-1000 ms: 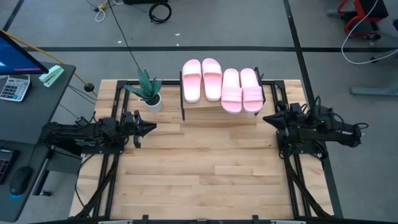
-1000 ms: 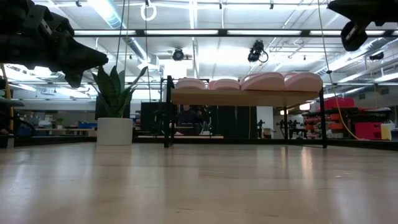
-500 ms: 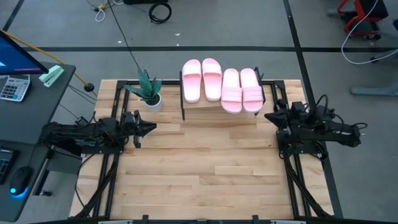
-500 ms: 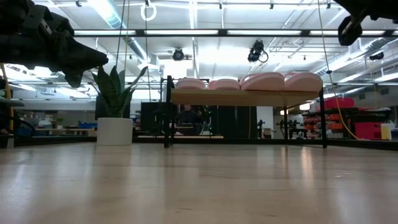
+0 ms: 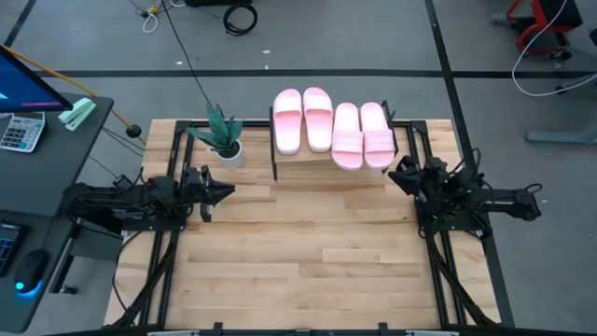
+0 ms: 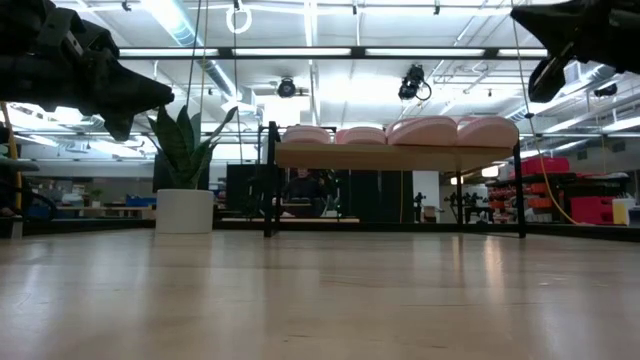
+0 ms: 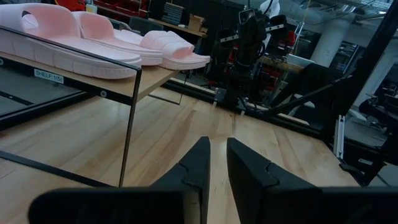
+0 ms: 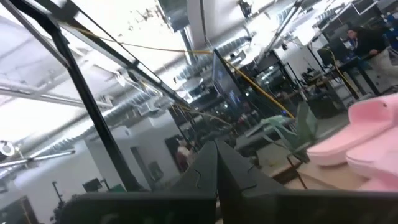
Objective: Pick and place slides into the shelf
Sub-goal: Return to Home Position
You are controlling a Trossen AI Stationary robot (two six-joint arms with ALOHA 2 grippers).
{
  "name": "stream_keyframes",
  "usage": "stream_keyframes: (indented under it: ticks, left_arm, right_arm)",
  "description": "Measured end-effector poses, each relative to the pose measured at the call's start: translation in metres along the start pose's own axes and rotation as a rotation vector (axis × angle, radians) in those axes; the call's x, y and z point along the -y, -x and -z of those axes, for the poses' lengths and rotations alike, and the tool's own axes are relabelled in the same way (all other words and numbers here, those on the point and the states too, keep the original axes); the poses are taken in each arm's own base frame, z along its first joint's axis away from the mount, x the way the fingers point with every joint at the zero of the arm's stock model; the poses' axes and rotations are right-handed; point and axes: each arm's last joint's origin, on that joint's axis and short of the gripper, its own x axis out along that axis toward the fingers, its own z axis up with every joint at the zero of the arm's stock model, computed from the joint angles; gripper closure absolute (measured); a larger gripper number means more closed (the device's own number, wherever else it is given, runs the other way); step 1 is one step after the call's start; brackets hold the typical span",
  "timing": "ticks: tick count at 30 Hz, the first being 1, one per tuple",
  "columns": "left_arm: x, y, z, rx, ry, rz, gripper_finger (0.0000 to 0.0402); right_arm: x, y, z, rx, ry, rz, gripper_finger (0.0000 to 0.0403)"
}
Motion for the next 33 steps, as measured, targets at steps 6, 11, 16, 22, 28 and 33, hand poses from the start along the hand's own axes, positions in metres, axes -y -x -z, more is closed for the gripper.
stream_keyframes:
  ticks: [6, 11, 16, 22, 28, 33]
  left_arm:
    - [0.0, 0.0, 0.0, 0.0, 0.0, 0.0, 0.0351]
    - [0.0, 0.0, 0.0, 0.0, 0.0, 0.0, 0.0352]
    - [0.0, 0.0, 0.0, 0.0, 0.0, 0.0, 0.0344]
    - [0.0, 0.0, 0.0, 0.0, 0.0, 0.0, 0.034]
    - [0.0, 0.0, 0.0, 0.0, 0.0, 0.0, 0.0349]
    - [0.0, 0.0, 0.0001, 0.0, 0.0, 0.0, 0.0349]
  right_arm:
    - [0.0004, 0.0002, 0.0014, -0.009, 0.0, -0.009, 0.0403]
    - [-0.0001, 0.0002, 0.0022, -0.027, 0.01, -0.031, 0.0403]
    - [0.0019, 0.0004, 0.0059, -0.069, 0.018, -0.016, 0.0403]
    - [0.0025, 0.0004, 0.0066, -0.074, 0.02, -0.008, 0.0403]
    - [0.0024, 0.0004, 0.0065, -0.073, 0.021, -0.008, 0.0403]
    - [0.0011, 0.0003, 0.0044, -0.052, 0.021, -0.021, 0.0403]
